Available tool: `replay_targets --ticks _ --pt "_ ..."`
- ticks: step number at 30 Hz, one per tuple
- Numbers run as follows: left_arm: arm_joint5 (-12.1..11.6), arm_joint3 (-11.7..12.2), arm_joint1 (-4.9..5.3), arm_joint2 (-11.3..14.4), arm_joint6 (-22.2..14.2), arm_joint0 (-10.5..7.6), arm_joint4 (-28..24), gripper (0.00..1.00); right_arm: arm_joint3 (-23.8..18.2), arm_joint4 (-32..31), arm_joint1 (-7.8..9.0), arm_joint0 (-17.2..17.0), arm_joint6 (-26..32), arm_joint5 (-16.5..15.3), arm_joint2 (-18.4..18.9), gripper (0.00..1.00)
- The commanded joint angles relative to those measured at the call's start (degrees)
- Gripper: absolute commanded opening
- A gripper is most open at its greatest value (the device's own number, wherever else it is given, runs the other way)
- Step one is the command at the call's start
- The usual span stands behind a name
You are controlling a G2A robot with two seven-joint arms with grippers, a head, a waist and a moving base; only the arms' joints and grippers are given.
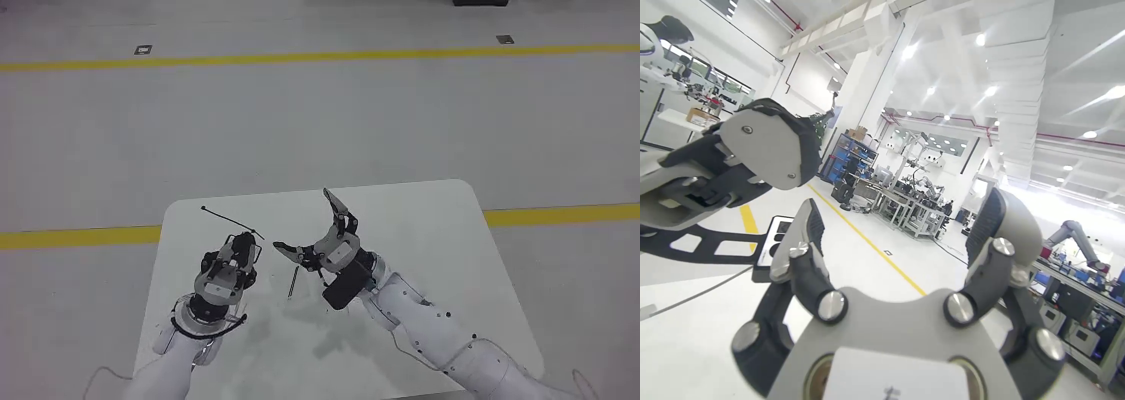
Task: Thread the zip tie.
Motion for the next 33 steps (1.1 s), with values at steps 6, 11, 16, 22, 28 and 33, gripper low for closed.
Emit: replay_targets --ticks 6,11,16,22,28,33 --pt "-2.84 -0.32 -0.24 -0.56 2.96 0.55 3.80 0.00 -0.54 0.00 1.71 2.59 -3.14 2.77 -1.94 1.00" --pt "-3.72 -0.52 -0.38 -0.94 3.55 0.94 5.05 0.00 -0.82 0.00 3.14 4.23 -2.88 4.53 -4.19 1.00" --pt "-3.94 -0.51 -0.58 -0.92 3.81 1.04 5.71 0.00 -1.45 0.00 3.87 5.20 -2.47 5.82 -5.99 0.80" --pt "-4.00 -0.24 -0.75 -1.13 4.17 0.87 6.82 0.00 -1.63 0.00 4.09 6.11 -2.11 7.17 -7.14 0.46" --pt "-3.50 -0.06 -0.90 -1.39 4.31 0.71 7.43 0.00 -1.35 0.00 4.21 7.03 -1.72 7.81 -8.29 0.42" --pt "-3.22 0.32 -0.95 -1.71 5.23 0.49 9.25 0.00 -0.78 0.00 4.14 7.77 -1.22 7.15 -9.41 0.38"
